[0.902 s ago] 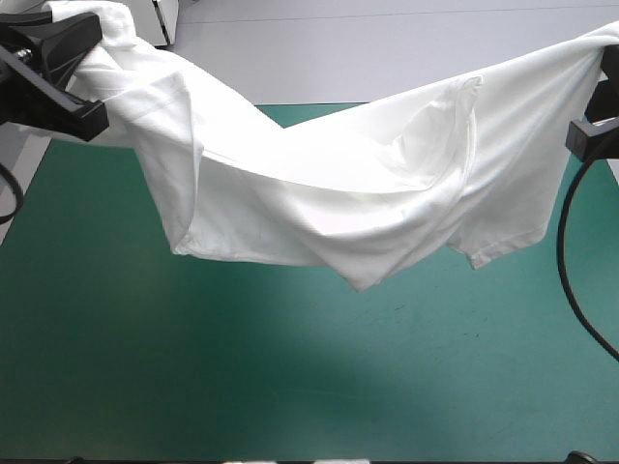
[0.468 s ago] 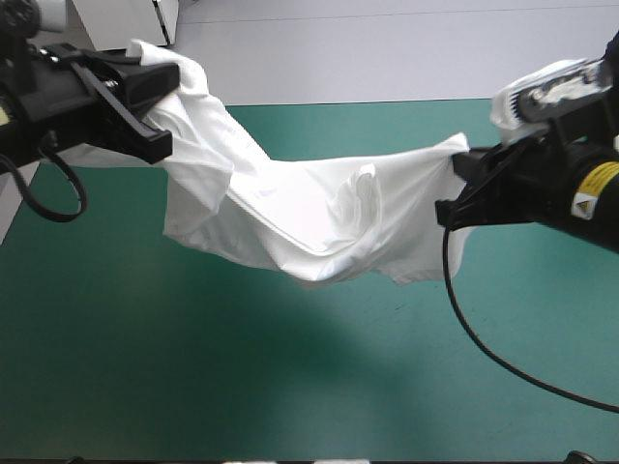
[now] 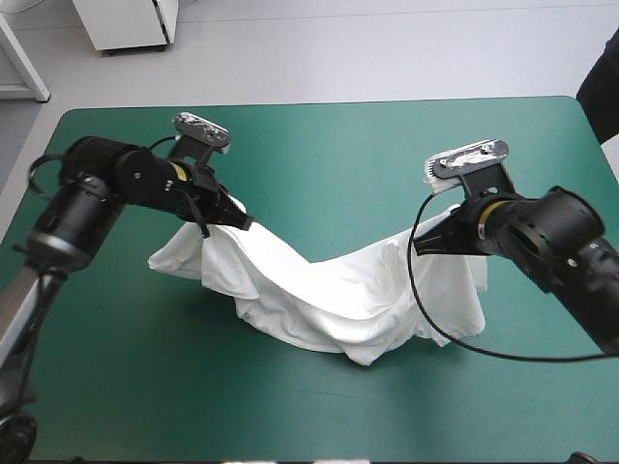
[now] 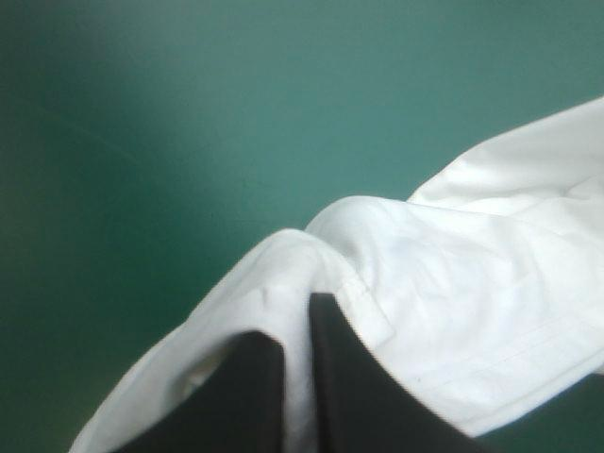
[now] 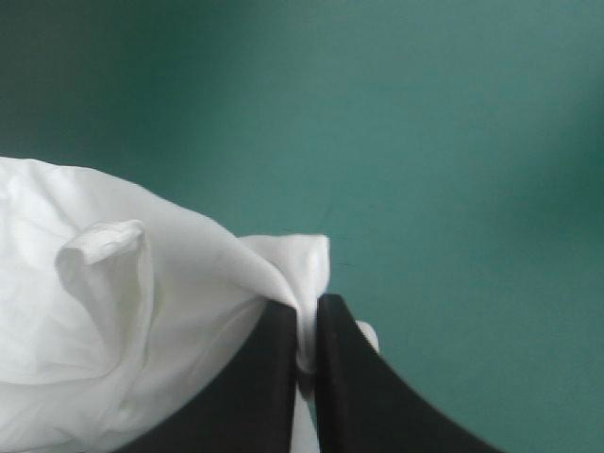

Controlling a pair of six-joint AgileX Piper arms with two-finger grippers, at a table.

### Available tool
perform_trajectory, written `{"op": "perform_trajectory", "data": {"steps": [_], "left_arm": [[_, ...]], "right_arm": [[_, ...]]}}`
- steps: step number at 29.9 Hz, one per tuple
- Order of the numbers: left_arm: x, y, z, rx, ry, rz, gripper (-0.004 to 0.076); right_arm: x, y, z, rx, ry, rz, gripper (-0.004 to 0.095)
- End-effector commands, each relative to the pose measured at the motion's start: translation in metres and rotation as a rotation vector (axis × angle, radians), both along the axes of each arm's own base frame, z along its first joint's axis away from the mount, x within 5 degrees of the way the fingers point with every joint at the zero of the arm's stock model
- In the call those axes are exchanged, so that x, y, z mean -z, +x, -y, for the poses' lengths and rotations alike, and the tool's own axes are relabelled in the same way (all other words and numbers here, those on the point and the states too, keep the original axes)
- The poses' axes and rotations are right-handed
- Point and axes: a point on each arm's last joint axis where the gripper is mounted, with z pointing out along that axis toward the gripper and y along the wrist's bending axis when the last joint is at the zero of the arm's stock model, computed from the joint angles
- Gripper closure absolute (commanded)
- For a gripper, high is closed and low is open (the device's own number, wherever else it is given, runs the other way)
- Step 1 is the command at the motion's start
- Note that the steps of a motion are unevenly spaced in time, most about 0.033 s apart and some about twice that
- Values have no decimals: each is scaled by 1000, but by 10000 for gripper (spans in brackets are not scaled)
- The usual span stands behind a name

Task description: Fold the cloth

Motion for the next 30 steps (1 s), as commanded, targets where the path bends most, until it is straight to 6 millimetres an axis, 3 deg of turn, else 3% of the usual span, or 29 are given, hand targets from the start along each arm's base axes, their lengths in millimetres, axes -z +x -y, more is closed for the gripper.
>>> {"op": "perform_trajectory", "data": {"steps": [1,5,9,15,20,24,28,30], "left_arm": [[15,29,11,2,-7,59,746],[51,70,22,-22,2,45,746],[80,108,19,-82,6,5,746],[108,154,9,-140,5,-19,746],[128,173,11,-151,4,-36,745],[138,177,13,-185,-19,-56,693],[137,175,13,-177,-20,-72,491],[131,174,13,-172,-15,-86,370]], "right_arm": [[11,35,6,40,-46,53,925],[38,83,18,98,-13,26,925],[77,122,37,148,39,-80,925],[121,160,57,232,121,-159,925],[147,182,56,243,108,-233,912],[149,192,53,245,120,-278,709],[139,196,50,240,151,-298,381],[132,196,50,239,154,-291,315]]}}
